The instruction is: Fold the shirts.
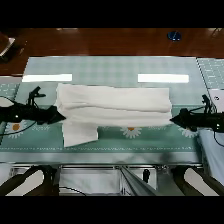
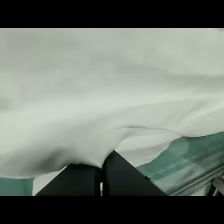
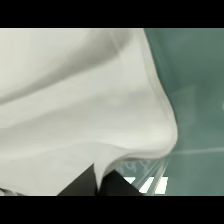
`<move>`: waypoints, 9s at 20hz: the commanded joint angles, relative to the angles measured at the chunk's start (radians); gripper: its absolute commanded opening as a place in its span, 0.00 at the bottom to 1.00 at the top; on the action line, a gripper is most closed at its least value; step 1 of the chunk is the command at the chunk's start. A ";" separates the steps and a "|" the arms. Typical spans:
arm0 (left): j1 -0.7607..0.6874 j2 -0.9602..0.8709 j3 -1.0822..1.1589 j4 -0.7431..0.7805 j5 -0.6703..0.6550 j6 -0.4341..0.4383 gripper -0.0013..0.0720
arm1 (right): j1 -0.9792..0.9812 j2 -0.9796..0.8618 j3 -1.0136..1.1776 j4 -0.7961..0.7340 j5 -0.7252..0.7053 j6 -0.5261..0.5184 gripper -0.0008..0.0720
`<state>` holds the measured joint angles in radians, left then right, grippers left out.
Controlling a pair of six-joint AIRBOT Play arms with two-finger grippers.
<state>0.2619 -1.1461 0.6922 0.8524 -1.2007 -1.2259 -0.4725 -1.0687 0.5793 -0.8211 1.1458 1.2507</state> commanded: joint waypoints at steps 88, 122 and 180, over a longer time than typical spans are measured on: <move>-0.231 0.412 0.101 -0.003 0.217 -0.184 0.04 | 0.986 -0.395 0.715 0.036 -0.385 0.272 0.05; -0.231 0.414 0.025 -0.006 0.247 -0.181 0.04 | 0.768 0.140 -0.269 0.081 -0.684 0.600 0.57; -0.231 0.403 0.025 -0.007 0.309 -0.182 0.04 | -0.345 0.532 0.500 -1.285 0.711 0.462 0.05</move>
<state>0.0303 -0.7429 0.7177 0.8455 -0.9146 -1.4075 -0.7750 -0.6064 1.1809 -1.9457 1.8519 1.7138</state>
